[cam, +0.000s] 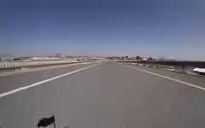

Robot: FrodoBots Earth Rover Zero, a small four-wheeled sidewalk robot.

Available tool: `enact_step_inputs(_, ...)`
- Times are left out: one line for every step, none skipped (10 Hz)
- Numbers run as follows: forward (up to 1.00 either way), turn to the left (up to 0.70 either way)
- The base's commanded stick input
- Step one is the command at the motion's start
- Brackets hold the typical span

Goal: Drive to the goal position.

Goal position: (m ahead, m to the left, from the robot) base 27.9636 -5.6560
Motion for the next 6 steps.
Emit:
enact_step_inputs(1.0, 0.0)
enact_step_inputs(1.0, 0.0)
enact_step_inputs(1.0, 0.0)
enact_step_inputs(1.0, 0.0)
enact_step_inputs(1.0, 0.0)
enact_step_inputs(1.0, 0.0)
